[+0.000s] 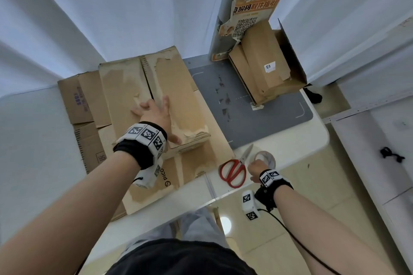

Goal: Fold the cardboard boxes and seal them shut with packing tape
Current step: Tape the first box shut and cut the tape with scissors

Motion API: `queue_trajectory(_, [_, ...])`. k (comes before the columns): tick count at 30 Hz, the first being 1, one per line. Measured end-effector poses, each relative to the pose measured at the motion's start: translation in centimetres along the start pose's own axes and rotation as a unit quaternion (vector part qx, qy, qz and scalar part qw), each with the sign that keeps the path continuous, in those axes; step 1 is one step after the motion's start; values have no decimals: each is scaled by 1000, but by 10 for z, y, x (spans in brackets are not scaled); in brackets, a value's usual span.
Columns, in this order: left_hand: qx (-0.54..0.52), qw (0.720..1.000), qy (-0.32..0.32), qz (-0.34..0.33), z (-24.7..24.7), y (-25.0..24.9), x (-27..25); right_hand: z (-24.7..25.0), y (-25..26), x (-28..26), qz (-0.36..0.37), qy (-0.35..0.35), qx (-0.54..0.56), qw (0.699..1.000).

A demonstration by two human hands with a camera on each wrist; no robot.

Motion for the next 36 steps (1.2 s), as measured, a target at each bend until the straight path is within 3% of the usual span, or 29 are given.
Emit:
queue_trajectory(3, [8,1000,-1,0,0,0,2,-5,-10,17,1,-21,22,1000])
queue_trajectory(8, [15,1000,4,11,3,-3,1,16,-12,-5,-14,-73,52,996])
queue_trajectory(15, [21,999,17,30,5,-7,-3,70,-19,-23,-15,-189,132,973])
queue_trajectory(19, [47,998,17,24,12,-14,-14,104,3,-47,45,-265,151,951])
queue_trajectory(24, [78,997,17,20,19,-20,-24,146,73,-94,179,-338,222,897])
queue_trajectory(26, [87,996,17,16,22,-21,-27,154,117,-112,259,-314,256,877])
queue_trajectory(30, [108,994,36,6,28,-24,-33,137,212,-158,418,-159,292,846])
queue_trajectory(33, [79,996,45,-3,41,-19,-29,105,261,-183,468,-49,263,842])
queue_trajectory(36, [20,999,39,-16,67,-15,-28,85,284,-191,484,-28,210,849])
Point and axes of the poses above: each hand's wrist, its own x-axis towards the middle knuckle, its own z-axis out of the back of the hand, y = z × x, the point moved 9 cm from there along x, towards the middle knuckle, and after that the axes turned 14 degrees about -x, right-handed, at the moved point
